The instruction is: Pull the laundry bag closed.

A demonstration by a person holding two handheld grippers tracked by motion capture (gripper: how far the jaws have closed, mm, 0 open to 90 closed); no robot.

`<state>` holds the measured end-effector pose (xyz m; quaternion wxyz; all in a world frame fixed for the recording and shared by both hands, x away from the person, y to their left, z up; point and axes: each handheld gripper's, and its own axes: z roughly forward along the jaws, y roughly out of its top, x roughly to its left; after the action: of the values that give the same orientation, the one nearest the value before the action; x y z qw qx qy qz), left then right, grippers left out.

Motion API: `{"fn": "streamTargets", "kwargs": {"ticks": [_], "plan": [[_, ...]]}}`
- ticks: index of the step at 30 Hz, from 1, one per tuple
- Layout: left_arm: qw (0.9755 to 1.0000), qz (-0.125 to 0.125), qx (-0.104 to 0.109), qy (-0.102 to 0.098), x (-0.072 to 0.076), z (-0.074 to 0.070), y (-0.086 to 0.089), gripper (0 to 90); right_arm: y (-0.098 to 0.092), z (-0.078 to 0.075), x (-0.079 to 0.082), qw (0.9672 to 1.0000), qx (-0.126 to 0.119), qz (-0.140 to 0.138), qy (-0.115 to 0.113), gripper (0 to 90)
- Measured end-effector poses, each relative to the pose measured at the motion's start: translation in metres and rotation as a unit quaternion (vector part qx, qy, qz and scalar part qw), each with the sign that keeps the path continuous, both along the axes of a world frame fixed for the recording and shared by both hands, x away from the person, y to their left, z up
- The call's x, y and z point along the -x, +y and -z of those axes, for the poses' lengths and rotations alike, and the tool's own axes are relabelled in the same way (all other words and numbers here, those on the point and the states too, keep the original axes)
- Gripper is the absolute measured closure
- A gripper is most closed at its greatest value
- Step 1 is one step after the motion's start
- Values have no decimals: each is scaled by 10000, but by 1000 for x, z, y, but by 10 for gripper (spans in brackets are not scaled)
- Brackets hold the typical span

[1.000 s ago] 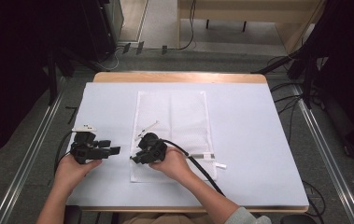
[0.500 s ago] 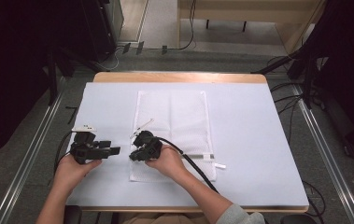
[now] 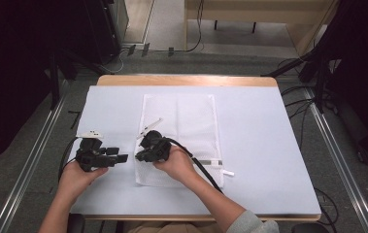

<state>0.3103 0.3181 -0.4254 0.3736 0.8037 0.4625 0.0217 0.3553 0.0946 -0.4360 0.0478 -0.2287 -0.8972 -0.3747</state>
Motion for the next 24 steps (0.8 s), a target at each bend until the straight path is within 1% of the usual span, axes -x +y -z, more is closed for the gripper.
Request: {"fn": "streamTargets", "kwargs": {"ticks": [1, 2, 3, 4, 5, 8, 9, 11, 13, 15, 16, 17, 19, 20, 21, 22, 24], "plan": [[10000, 58, -22, 1, 0, 0, -1, 414, 0, -2, -1, 10000, 18, -8, -43, 874], [10000, 99, -7, 5, 0, 0, -3, 415, -1, -5, -1, 10000, 24, -15, -32, 874], [9999, 131, 23, -14, 0, 1, -5, 414, -1, -7, -3, 10000, -1, -33, -75, 874], [9998, 180, -14, -11, 1, 0, -6, 415, -1, -9, -3, 10000, 9, -12, -75, 874], [9998, 207, 2, -16, 1, 0, -7, 414, -1, -11, -3, 10000, 12, -3, -85, 874], [9995, 300, 28, 15, 1, 0, -11, 414, -3, -13, -4, 9999, -67, 47, -81, 874], [9994, 338, 54, 24, 1, 1, -12, 416, -4, -14, -4, 9999, -135, 71, -1, 874], [9990, 429, 105, 74, 1, 2, -15, 416, -4, -14, -4, 9999, -149, 74, -4, 874], [9983, 541, 186, 102, 0, 3, -17, 422, -3, -15, -2, 9999, -128, 18, -75, 874], [9980, 588, 170, 131, -1, 4, -20, 451, -3, -16, -1, 9999, -157, -13, -70, 874], [9979, 609, 164, 154, -1, 5, -22, 451, -3, -16, -1, 9999, -157, -13, -70, 874], [9975, 665, 113, 190, -2, 6, -24, 475, -3, -18, 0, 9997, -234, -20, -11, 874], [9970, 737, -4, 244, -3, 9, -28, 491, -4, -19, 1, 9996, -278, -34, 11, 874], [9964, 803, -76, 266, -3, 10, -29, 520, -4, -20, 1, 9996, -292, -67, -13, 874], [9962, 811, -101, 288, -3, 11, -30, 537, -5, -21, 2, 9995, -291, -87, -14, 874], [9960, 826, -137, 324, -4, 12, -31, 592, -7, -23, 3, 9993, -341, -162, 17, 874], [9958, 826, -110, 373, -4, 12, -31, 609, -8, -24, 4, 9992, -345, -193, 11, 874]]}}
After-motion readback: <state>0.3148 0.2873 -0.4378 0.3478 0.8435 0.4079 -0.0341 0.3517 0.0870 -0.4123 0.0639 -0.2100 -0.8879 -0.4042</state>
